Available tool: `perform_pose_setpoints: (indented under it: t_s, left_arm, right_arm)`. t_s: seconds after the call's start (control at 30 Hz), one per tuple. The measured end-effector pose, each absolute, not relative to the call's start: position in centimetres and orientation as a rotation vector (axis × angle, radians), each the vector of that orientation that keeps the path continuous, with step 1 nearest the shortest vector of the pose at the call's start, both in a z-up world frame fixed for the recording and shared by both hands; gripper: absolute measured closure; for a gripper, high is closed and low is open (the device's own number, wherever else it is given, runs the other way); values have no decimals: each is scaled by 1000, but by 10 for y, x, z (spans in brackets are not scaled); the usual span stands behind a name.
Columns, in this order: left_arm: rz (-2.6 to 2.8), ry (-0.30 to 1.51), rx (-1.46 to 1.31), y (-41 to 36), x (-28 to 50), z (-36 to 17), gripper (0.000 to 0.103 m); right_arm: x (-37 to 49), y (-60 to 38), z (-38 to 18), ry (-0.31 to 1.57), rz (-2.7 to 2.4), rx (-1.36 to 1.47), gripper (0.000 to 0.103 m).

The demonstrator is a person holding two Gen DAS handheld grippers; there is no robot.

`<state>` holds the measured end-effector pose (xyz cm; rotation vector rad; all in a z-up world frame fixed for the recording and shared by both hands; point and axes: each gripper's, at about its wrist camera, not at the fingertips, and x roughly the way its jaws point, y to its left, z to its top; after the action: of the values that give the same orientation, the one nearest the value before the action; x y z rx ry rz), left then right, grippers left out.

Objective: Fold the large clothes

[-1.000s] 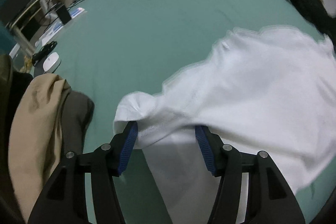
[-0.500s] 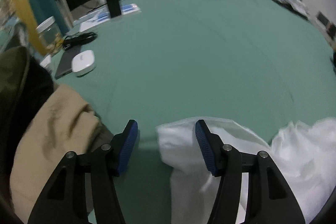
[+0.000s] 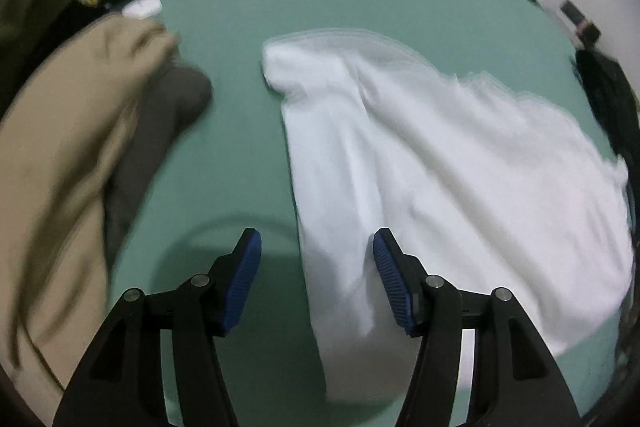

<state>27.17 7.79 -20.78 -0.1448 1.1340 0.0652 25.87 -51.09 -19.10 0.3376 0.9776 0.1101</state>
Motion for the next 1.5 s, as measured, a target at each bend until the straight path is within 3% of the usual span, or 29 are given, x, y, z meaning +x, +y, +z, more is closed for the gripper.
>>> perform_pose_setpoints:
  t_s: [0.13,0.17,0.2,0.23,0.27,0.3,0.33,0.5,0.7,1.07,1.13,1.2,1.27,1.33,1.47,1.5]
  left_arm:
    - [90,1112,-137,76,255,-209,41]
    - [94,1110,-136,75,253,-210,41]
    - [93,1110,-122,73,251,-210,41]
    - [89,1109,-98,70,249,-210,42]
    - [79,1111,-85,68,247,-210,53]
    - [64,1111,-85,65,243,-207,69]
    - [53,1117,-79,63,240,-204,99]
    - [101,1080,-81,67,216,-181,100]
    - [117,1066,-94,74,180,-165,100]
    - [85,1129,-110,72,142,-186,98]
    - [90,1145,-113,74,142,-190,96]
    - [114,1150,-105,74,141,-188,85]
    - [142,1123,-100,75,141,-180,64]
    - [146,1078,-92,74,141,-166,63]
    - [98,1018,-57,57,148,-147,63]
    - [77,1012,-46,49,152,-145,63]
  right_arm:
    - [227,-512,-191,967,135,425,34]
    - [222,-510,-192,969,145,432,38]
    - [217,-504,-193,975,163,436,58]
    - [213,-498,-196,987,181,434,71]
    - [209,-488,-200,1004,206,427,88]
    - [207,-482,-201,1005,219,414,93]
    - [206,-478,-200,999,224,390,94]
    - [191,-482,-172,920,183,352,97]
    - [159,-481,-158,899,158,329,98]
    - [104,-497,-182,977,76,394,97]
    - [100,-500,-185,979,43,394,92]
    - [98,-499,-180,964,6,383,81]
    - [95,-500,-170,919,-61,340,73]
    - [93,-504,-159,868,-127,308,66]
    - [96,-509,-142,750,-182,300,43]
    - [101,-508,-143,751,-172,300,43]
